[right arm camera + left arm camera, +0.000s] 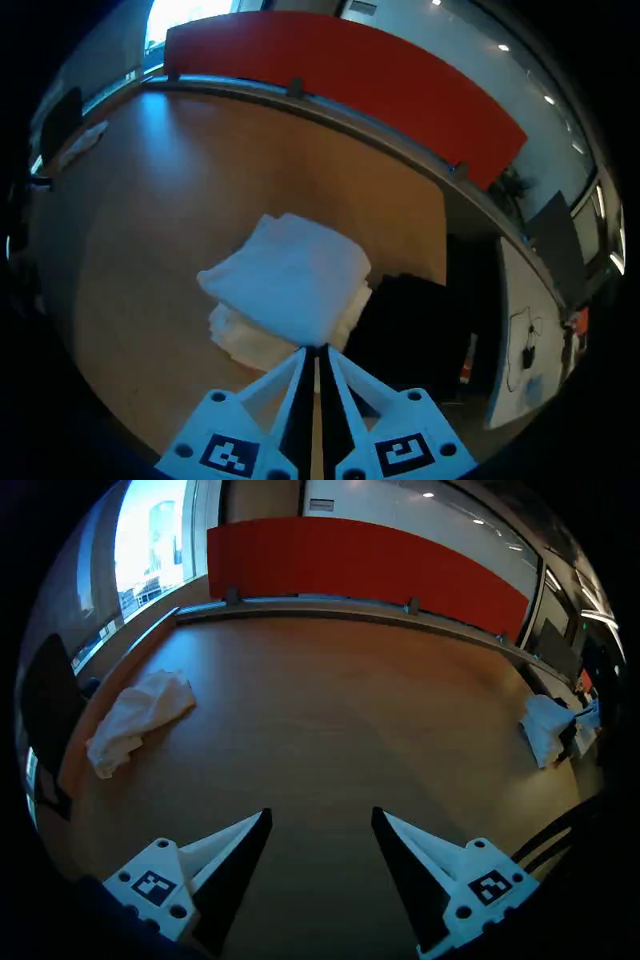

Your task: Fold towel

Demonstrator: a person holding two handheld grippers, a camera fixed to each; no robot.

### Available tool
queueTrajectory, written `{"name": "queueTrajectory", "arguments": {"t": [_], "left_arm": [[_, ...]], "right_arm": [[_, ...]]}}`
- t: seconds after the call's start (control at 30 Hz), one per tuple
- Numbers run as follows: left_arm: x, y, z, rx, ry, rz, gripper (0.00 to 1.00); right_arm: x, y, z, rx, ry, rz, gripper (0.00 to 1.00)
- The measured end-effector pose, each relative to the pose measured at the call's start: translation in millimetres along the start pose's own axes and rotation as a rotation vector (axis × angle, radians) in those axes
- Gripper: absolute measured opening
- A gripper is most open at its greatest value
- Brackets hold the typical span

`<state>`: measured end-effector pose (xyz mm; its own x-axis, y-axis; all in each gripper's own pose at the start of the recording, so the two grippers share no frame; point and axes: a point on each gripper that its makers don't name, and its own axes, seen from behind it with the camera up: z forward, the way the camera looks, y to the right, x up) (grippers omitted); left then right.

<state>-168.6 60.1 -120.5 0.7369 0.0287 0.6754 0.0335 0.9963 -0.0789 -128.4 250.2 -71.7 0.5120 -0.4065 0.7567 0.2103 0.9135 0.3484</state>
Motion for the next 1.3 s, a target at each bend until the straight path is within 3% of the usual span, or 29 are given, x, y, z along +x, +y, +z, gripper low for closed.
{"name": "queueTrajectory", "arguments": {"t": [0.77,1.3], "left_arm": [[-5.2,-4.8,-4.9,0.015,-0.011,0.007,0.92],[-6.0,-4.6,-3.2,0.023,-0.020,0.017,0.92]], "right_arm": [[-55.1,1.1,32.7,-0.022,-0.117,0.090,0.05],[-69.0,4.2,50.4,-0.062,-0.172,0.121,0.05]]}}
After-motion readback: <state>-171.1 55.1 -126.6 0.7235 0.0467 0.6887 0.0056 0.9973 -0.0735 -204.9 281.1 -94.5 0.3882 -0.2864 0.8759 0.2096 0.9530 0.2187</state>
